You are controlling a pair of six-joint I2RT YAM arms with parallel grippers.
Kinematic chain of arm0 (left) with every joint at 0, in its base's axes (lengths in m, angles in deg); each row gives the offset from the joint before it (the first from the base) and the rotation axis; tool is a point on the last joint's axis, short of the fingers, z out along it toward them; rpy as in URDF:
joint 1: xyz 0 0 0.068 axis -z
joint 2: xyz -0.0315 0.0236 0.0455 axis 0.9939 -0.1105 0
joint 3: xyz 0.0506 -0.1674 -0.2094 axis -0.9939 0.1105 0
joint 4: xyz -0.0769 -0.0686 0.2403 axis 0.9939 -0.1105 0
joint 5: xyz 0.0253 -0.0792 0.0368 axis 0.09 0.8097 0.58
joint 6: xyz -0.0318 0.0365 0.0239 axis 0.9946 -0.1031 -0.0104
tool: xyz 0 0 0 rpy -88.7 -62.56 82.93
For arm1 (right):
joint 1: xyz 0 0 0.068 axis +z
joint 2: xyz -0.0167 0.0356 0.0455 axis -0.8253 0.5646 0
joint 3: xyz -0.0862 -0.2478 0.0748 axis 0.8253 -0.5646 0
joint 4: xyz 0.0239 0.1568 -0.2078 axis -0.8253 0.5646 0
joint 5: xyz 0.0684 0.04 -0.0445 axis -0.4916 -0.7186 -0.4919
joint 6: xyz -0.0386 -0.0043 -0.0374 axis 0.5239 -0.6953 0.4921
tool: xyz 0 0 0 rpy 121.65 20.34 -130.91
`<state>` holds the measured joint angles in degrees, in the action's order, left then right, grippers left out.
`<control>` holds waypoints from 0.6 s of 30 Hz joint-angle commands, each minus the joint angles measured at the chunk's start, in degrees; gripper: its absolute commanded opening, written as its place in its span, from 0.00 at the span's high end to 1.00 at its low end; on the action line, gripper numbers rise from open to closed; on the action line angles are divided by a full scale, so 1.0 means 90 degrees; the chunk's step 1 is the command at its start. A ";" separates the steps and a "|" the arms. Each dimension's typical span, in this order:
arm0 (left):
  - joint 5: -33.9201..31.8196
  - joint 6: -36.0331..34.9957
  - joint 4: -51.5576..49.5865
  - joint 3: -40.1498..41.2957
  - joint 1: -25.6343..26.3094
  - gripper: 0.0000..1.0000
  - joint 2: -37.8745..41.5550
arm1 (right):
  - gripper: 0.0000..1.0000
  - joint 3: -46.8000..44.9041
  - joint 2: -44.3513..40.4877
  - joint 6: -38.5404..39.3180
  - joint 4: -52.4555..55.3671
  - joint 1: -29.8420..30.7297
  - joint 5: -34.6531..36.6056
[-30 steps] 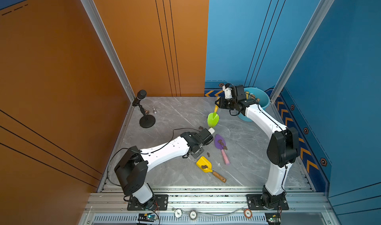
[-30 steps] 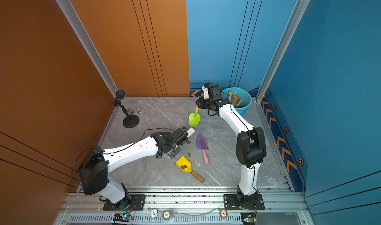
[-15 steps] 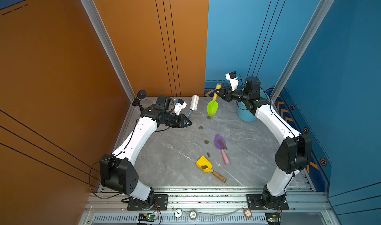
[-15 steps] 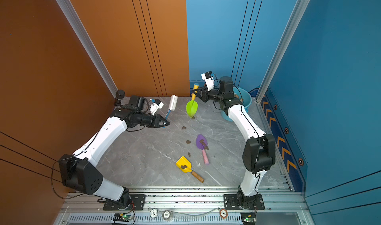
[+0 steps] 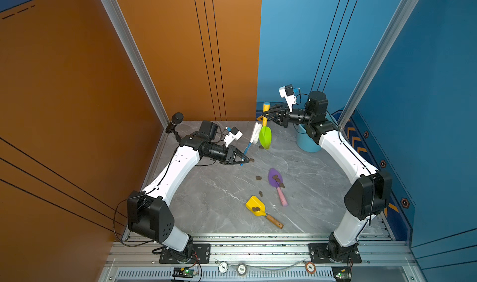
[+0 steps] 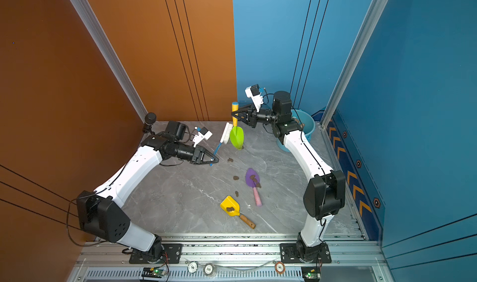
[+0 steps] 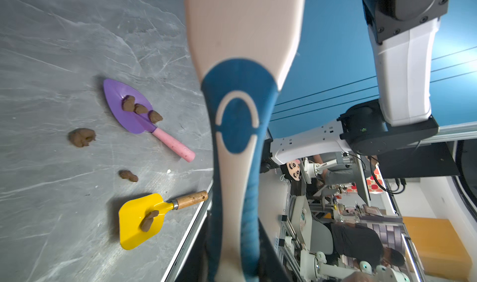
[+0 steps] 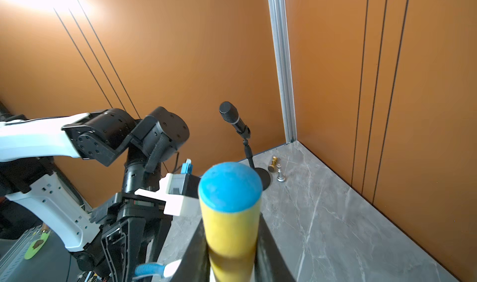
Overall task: Brush the soil off the hand trowel and place it into the bucket
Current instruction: Brush off the soil from the hand trowel.
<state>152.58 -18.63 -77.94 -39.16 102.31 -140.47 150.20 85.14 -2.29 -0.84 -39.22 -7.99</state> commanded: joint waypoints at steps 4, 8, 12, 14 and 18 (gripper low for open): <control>0.0579 -0.0351 -0.0129 0.0469 0.0490 1.00 -0.0175 | 0.95 0.0319 -0.0297 -0.1048 -0.1438 0.0000 -0.0388; 0.0564 -0.0353 -0.0138 0.0461 0.0730 1.00 -0.0262 | 0.97 0.0327 -0.0301 -0.1294 -0.1860 -0.0006 -0.0265; 0.0660 -0.0283 -0.0137 0.0434 0.0544 1.00 -0.0126 | 0.97 0.0403 -0.0259 -0.1436 -0.2089 -0.0006 -0.0221; 0.0671 -0.0200 -0.0143 0.0290 0.0312 1.00 -0.0001 | 0.97 0.0429 -0.0253 -0.1452 -0.2085 0.0016 -0.0238; 0.0748 -0.0027 -0.0136 -0.0072 -0.0174 1.00 0.0177 | 0.98 0.0421 -0.0291 -0.1486 -0.2077 0.0047 -0.0261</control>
<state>156.42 -19.26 -79.19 -36.60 102.97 -141.74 152.10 84.77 -14.12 -16.77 -39.15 -10.02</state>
